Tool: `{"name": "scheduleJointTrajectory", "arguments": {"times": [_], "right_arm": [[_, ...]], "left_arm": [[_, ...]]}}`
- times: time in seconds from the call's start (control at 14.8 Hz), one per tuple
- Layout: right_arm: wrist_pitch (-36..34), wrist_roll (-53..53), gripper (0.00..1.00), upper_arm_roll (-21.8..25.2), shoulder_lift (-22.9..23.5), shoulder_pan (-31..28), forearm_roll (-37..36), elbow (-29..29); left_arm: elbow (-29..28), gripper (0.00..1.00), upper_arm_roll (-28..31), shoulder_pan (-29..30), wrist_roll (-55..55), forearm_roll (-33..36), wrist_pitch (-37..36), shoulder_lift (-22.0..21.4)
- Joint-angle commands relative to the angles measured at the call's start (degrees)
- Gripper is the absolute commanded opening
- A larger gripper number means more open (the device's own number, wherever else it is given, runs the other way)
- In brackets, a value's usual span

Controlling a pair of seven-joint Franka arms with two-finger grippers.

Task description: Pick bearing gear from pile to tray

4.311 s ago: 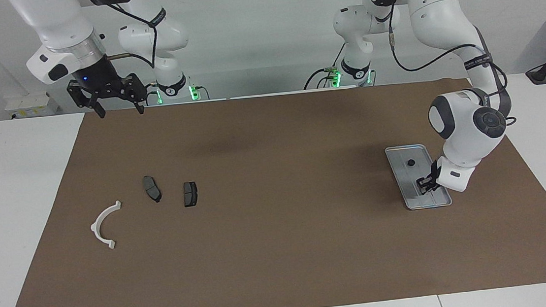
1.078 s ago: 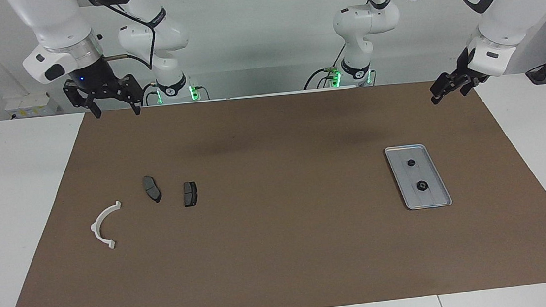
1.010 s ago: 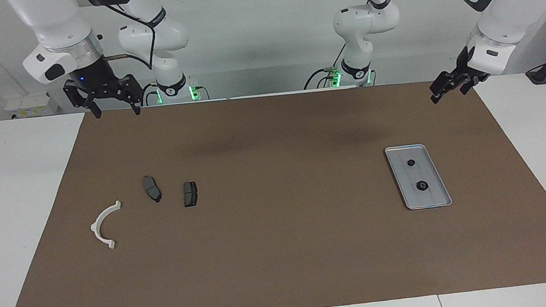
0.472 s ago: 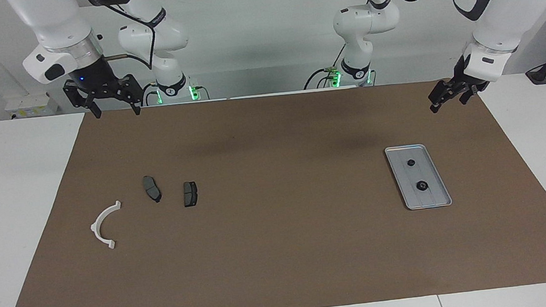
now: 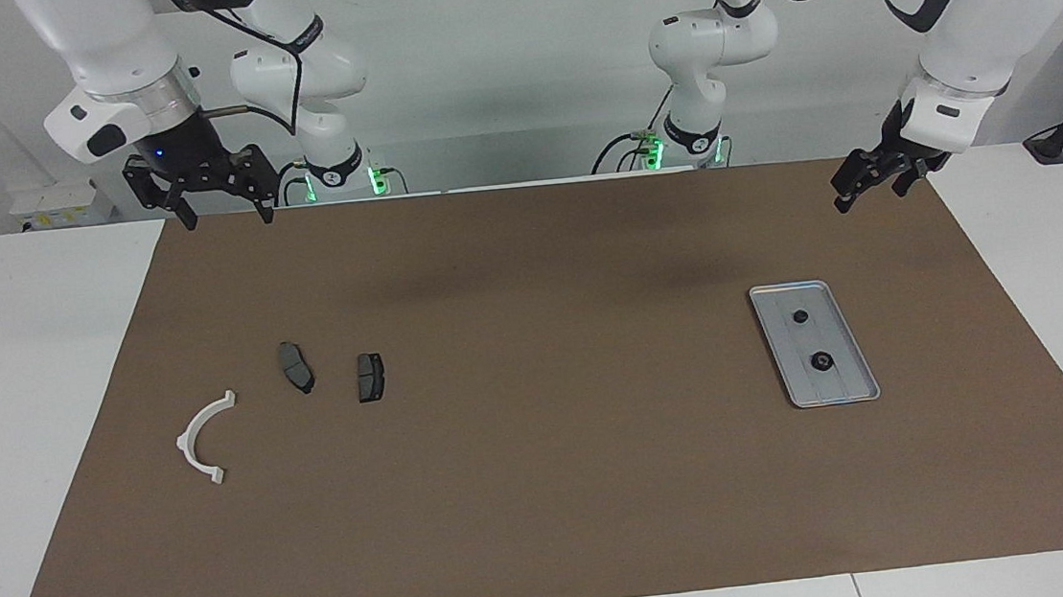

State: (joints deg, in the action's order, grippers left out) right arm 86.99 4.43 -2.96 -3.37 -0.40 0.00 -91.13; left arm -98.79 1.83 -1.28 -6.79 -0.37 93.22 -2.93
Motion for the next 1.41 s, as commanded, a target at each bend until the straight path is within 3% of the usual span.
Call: {"name": "scheduleJointTrajectory", "arguments": {"times": [0.0,1.35], "right_arm": [[0.7,0.3,1.00,-0.6,-0.8,-0.7,-1.0,-0.7],[0.6,0.3,1.00,-0.6,-0.8,-0.7,-1.0,-0.7]], "left_arm": [[1.8,1.00,-0.4,-0.6,0.5,-0.2,-2.2,0.4],[1.0,1.00,-2.2,-0.5,0.1,-0.2,-1.6,-0.2]]}}
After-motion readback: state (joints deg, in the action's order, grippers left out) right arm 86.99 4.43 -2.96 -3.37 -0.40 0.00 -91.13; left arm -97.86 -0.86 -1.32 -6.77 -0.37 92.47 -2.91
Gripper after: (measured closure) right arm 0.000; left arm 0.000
